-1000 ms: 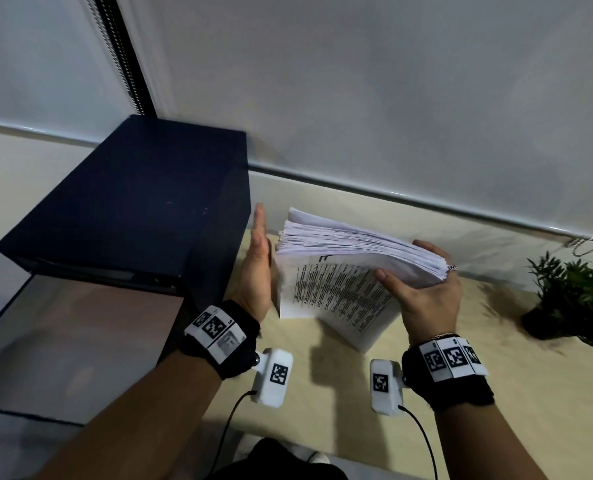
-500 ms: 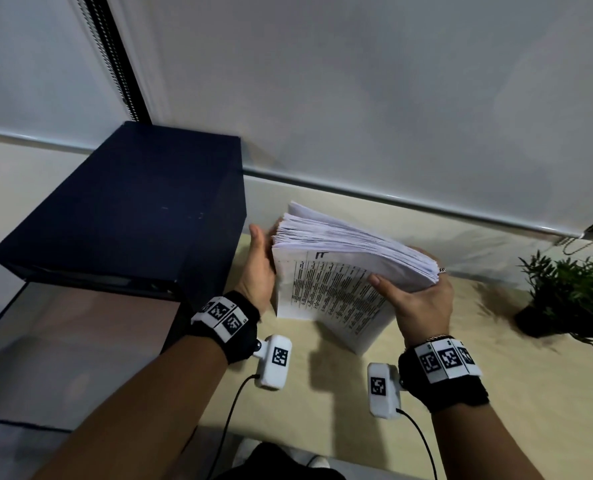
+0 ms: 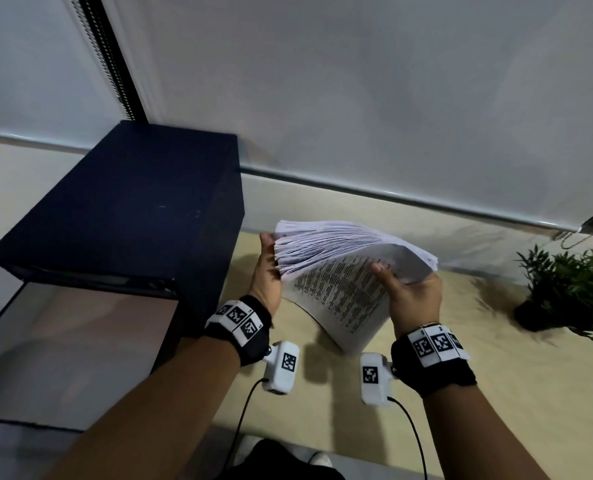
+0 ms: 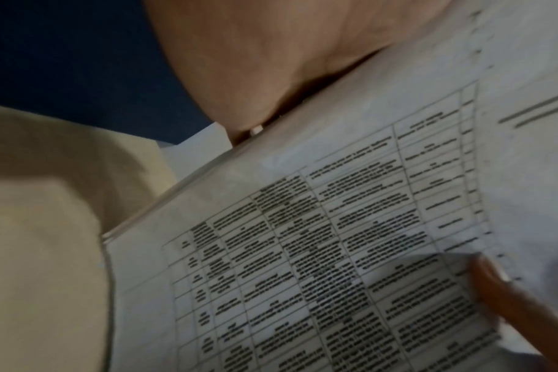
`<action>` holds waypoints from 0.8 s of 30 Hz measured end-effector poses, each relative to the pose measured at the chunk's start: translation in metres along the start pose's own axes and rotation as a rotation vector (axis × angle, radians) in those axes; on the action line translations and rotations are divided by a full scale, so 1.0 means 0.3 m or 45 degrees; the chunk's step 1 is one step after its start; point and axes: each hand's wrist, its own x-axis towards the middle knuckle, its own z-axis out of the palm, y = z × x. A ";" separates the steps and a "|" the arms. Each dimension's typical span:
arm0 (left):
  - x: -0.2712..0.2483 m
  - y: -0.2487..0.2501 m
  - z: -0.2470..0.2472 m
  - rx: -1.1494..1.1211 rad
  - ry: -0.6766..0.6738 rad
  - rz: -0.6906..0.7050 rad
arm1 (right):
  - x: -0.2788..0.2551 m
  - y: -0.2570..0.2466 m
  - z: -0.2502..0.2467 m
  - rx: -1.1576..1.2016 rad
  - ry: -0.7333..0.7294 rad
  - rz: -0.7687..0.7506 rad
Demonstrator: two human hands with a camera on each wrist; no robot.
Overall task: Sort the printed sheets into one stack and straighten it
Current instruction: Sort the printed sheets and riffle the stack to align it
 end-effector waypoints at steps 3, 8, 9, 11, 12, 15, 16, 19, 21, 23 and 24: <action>0.018 -0.013 -0.038 -0.005 -0.046 0.193 | 0.005 -0.026 -0.017 0.063 0.003 -0.077; 0.042 -0.118 -0.158 0.144 -0.333 0.393 | -0.012 0.050 -0.034 -0.056 0.041 -0.024; 0.034 -0.135 -0.169 0.232 -0.374 0.376 | -0.015 0.062 -0.034 -0.081 0.032 0.002; 0.021 -0.153 -0.171 0.621 -0.429 0.332 | -0.014 0.070 -0.027 -0.111 -0.004 0.013; 0.027 -0.169 -0.172 0.830 -0.343 0.326 | -0.013 0.064 -0.021 -0.117 -0.022 0.015; 0.068 -0.168 -0.179 0.848 -0.065 0.429 | 0.001 0.019 -0.015 -0.092 -0.058 -0.037; 0.081 -0.157 -0.179 0.815 -0.021 0.443 | 0.005 0.003 -0.015 -0.083 -0.069 -0.069; 0.088 -0.130 -0.180 0.699 0.014 0.390 | 0.000 -0.014 -0.014 -0.053 -0.108 -0.112; 0.073 -0.136 -0.169 0.604 -0.025 0.315 | -0.020 0.005 -0.011 -0.050 -0.128 -0.051; 0.057 -0.153 -0.157 0.595 -0.032 0.280 | -0.036 0.032 -0.016 -0.003 -0.078 0.043; 0.056 -0.156 -0.148 0.605 -0.032 0.283 | -0.035 0.037 -0.019 0.032 -0.041 0.074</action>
